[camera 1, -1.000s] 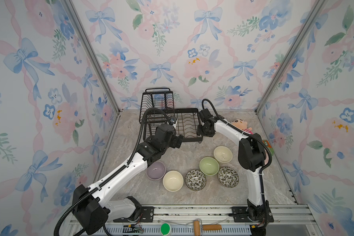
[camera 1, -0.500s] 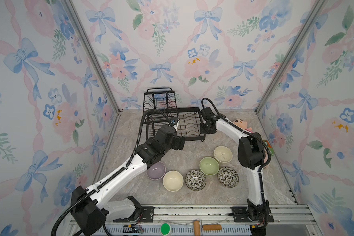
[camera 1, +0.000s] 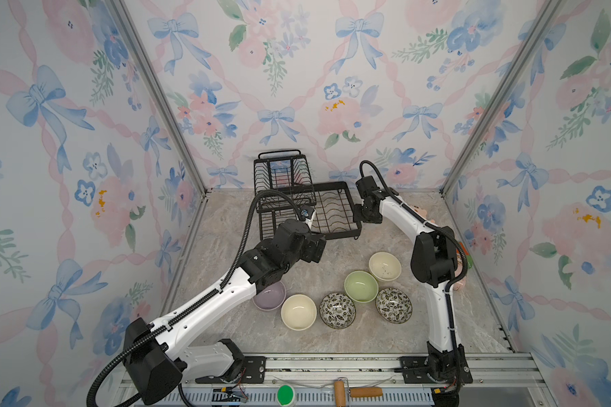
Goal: Load bowls into a dish rack
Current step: Rotate the dish rack at the top-center of the table, then pick up the bowl from the middle-right of the table.
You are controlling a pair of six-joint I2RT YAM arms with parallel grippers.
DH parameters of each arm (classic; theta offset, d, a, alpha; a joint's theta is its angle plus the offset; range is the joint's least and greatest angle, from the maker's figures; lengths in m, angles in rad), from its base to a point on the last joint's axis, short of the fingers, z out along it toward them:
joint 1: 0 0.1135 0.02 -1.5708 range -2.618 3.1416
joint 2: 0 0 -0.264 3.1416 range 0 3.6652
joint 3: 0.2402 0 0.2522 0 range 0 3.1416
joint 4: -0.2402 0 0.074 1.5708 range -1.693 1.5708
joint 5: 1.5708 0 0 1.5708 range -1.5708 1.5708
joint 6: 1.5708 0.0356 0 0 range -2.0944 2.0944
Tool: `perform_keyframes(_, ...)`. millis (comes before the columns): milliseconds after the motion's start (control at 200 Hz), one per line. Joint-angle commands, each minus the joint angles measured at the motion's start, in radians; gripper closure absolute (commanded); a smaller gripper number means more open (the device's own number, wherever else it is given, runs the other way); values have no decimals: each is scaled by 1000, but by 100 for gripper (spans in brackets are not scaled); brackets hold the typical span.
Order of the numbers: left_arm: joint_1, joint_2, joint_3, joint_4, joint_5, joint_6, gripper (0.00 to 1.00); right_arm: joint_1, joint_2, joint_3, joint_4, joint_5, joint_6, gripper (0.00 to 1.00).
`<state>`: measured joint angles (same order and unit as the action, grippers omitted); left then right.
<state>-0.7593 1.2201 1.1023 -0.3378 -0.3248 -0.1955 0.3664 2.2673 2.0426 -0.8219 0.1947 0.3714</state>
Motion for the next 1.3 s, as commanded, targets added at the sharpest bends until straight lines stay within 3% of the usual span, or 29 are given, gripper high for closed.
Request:
perform_keyframes(0,-4,-20,-13,-3,-48,0,2,16,-158,-34,-44,27,62,2)
perform_keyframes(170,-3,18,-10,19,5,-34,2,9,-453,-333,72,64,180,4)
perform_keyframes(345,-68,124,57,33,14,-117,2,-120,-776,-751,203,-113,297,4)
perform_keyframes(490,-151,243,121,56,-48,-147,2,-202,-945,-989,214,-150,323,4)
perform_keyframes(645,-196,341,199,53,-76,-216,2,-201,-947,-1021,105,-153,260,4)
perform_keyframes(800,-202,381,232,45,-20,-330,2,-196,-930,-1044,90,-180,218,0)
perform_keyframes(1100,-216,431,269,-2,-10,-416,2,-136,-903,-1079,95,-268,240,13)
perform_keyframes(1290,-212,450,285,-13,14,-397,2,-95,-870,-1059,97,-220,306,21)
